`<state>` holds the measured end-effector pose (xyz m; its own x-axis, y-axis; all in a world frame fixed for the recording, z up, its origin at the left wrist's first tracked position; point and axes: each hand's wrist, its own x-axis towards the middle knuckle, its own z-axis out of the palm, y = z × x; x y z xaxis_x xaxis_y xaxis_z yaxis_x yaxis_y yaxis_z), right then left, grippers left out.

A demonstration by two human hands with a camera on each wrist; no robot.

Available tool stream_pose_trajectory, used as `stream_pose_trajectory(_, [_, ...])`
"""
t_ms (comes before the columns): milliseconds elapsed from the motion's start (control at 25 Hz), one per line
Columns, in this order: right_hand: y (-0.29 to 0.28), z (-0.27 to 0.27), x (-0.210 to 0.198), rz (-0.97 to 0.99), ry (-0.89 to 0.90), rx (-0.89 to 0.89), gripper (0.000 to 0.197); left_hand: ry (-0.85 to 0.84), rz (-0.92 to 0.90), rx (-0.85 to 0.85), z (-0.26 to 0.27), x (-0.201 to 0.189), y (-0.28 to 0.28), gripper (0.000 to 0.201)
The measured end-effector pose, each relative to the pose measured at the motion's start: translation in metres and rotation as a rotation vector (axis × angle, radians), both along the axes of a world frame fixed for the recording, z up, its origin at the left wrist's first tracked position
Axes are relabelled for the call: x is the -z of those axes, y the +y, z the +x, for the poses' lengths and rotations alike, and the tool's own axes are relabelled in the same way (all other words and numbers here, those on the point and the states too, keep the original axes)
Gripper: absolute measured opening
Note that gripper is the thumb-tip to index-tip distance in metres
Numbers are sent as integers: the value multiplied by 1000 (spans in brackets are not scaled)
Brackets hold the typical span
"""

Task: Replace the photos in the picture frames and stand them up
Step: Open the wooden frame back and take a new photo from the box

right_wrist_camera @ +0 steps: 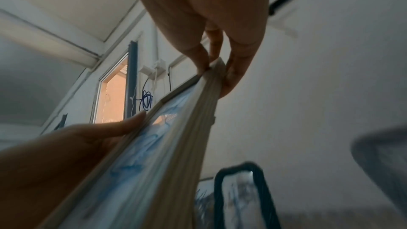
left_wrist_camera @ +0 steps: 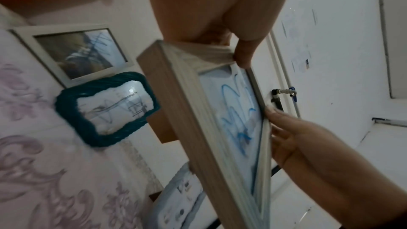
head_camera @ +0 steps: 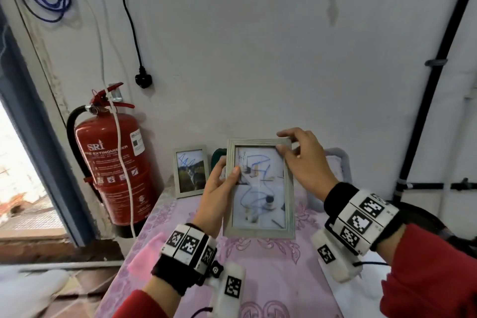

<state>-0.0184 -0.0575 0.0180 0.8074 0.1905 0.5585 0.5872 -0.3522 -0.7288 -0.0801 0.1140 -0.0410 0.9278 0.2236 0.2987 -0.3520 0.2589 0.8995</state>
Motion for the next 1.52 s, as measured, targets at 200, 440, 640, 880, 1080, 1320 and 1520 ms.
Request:
stream_pose_trajectory(200, [-10, -40, 58, 237, 588, -256, 34, 119, -48, -26, -41, 45, -3, 28])
stream_pose_trajectory(440, [-11, -72, 113, 279, 730, -388, 45, 143, -144, -71, -61, 83, -12, 31])
stream_pose_trajectory(640, [-11, -82, 134, 376, 749, -359, 40, 173, -140, -108, -67, 96, -15, 34])
stream_pose_trajectory(880, [-15, -90, 149, 416, 763, -369, 38, 278, -139, -100, -73, 111, -15, 35])
stream_pose_trajectory(1080, [-11, -86, 145, 433, 691, -307, 38, 171, 596, -466, -78, 107, -16, 54])
stream_pose_trajectory(1320, [4, -87, 128, 404, 649, -414, 25, 94, 507, -184, -76, 84, -45, 40])
stream_pose_trajectory(1520, [4, -83, 120, 201, 552, -395, 34, 52, 449, -223, -76, 83, -41, 44])
